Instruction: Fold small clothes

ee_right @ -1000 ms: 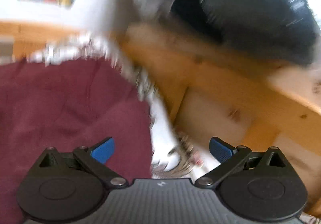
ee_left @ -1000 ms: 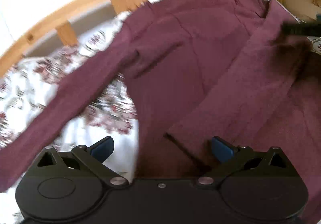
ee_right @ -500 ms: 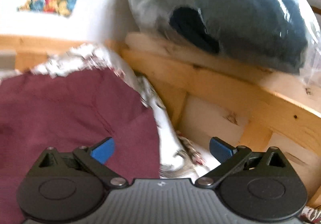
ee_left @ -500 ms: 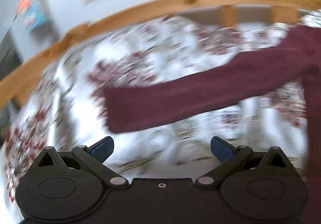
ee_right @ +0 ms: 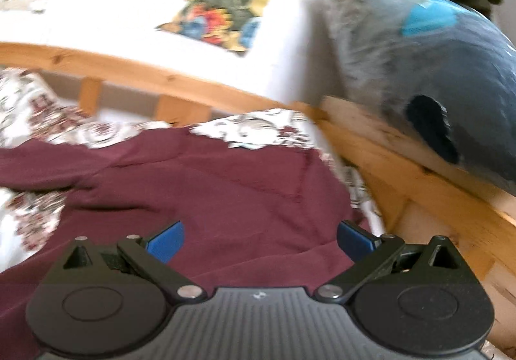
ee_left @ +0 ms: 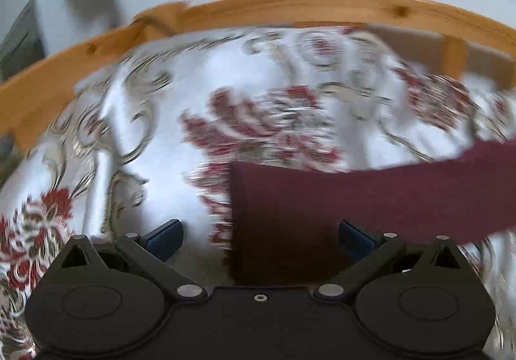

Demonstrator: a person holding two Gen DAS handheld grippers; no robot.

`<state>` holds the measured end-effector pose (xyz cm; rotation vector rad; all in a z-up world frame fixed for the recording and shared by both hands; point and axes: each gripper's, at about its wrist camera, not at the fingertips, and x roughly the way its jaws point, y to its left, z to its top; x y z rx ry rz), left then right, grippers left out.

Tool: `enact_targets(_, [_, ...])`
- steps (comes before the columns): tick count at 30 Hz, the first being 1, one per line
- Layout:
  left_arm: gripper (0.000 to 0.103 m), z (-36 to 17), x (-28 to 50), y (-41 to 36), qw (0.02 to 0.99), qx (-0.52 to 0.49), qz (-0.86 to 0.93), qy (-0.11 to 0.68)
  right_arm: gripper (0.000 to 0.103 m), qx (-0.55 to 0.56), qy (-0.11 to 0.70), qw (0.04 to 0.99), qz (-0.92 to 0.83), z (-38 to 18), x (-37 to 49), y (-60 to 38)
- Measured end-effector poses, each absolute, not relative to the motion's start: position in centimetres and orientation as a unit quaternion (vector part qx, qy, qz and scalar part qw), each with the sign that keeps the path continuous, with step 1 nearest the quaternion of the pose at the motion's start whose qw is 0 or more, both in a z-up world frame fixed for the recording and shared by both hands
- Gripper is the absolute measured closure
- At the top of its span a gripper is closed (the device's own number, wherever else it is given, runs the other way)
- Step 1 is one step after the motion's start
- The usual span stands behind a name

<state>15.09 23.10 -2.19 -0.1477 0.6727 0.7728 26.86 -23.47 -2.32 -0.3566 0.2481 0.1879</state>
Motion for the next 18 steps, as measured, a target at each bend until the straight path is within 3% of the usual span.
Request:
enact_targets(3, [0.007, -2.2, 14.4, 24.8, 0.873, -0.114, 0.368, 0.299, 0.0, -0.214, 0.12, 0.963, 0.116, -3.0, 24.6, -22.6])
enact_targets(6, [0.027, -2.0, 14.3, 24.4, 0.878, -0.107, 0.37, 0.283, 0.0, -0.231, 0.128, 0.957, 0.118, -3.6, 23.1, -22.4])
enact_targets(8, [0.064, -1.9, 14.4, 24.0, 0.876, -0.096, 0.376, 0.285, 0.0, -0.227, 0.141, 0.956, 0.119, -3.9, 22.3, -22.8])
enact_targets(11, [0.096, -1.9, 14.8, 23.3, 0.873, -0.094, 0.376, 0.295, 0.0, -0.227, 0.156, 0.953, 0.123, -4.5, 20.9, -23.6])
enact_targets(18, [0.099, 2.5, 13.6, 20.5, 0.909, -0.11, 0.326, 0.234, 0.0, -0.218, 0.19, 0.951, 0.11, -5.7, 20.1, -25.4])
